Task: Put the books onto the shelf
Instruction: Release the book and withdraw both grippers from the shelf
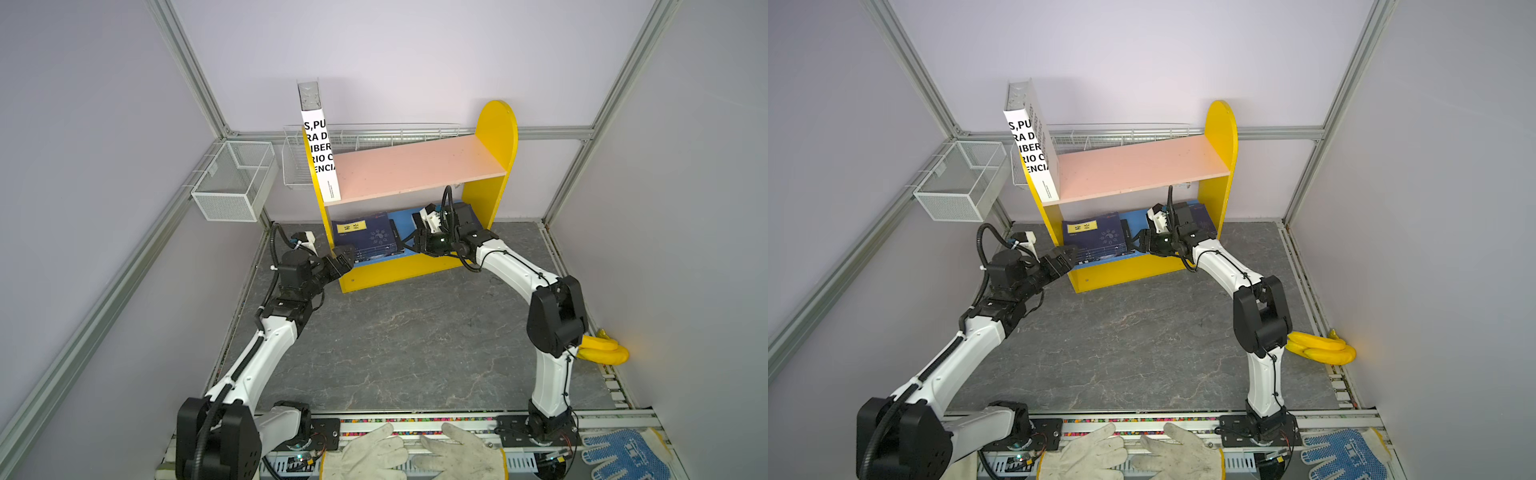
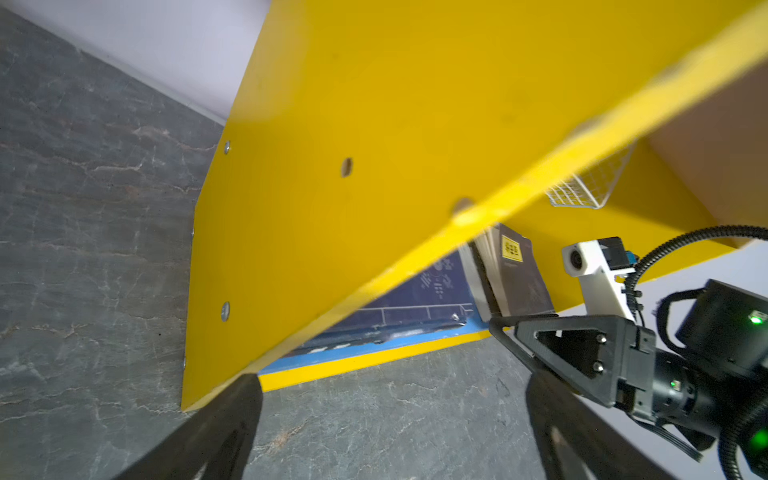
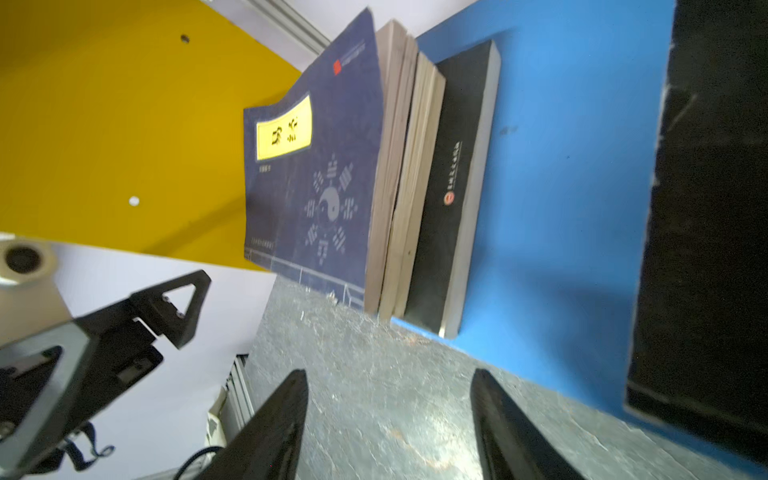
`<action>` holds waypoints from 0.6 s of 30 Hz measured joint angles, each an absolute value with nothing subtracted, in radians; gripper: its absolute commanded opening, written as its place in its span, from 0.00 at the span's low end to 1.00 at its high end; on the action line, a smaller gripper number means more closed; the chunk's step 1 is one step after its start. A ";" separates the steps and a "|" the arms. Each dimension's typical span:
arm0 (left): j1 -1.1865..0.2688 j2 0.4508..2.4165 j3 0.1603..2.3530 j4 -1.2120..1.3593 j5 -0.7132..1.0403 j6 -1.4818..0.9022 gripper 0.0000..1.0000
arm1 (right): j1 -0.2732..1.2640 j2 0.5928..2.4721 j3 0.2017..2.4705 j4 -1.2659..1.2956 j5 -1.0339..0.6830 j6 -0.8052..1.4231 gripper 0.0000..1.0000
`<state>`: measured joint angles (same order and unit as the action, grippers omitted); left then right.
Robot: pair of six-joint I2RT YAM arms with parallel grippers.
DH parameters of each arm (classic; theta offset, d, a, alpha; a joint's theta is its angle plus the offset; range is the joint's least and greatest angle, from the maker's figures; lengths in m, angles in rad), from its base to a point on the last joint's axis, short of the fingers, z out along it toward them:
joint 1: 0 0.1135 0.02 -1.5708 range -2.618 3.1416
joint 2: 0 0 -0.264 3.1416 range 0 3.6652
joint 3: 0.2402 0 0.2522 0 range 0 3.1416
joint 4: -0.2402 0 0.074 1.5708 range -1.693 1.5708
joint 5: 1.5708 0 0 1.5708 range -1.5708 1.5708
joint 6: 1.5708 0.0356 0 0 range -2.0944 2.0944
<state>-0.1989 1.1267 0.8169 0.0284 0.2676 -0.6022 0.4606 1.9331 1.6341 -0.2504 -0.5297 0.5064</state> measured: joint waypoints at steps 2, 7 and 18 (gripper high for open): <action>-0.199 1.084 0.815 -0.016 0.287 -0.567 0.99 | 0.461 1.855 1.555 -0.229 -0.515 0.492 0.73; -0.199 0.988 0.773 -0.136 0.289 -0.497 0.99 | 0.467 1.671 1.388 -0.205 -0.448 0.448 0.93; -0.149 0.922 0.680 -0.252 -0.012 -0.462 0.99 | 0.482 1.369 1.056 -0.274 -0.136 0.403 0.88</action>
<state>-0.1490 0.9218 0.6800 -0.2516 -0.0120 -0.4618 0.4824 1.3693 1.0557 -0.2737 -0.1360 0.4034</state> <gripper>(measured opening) 0.994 0.880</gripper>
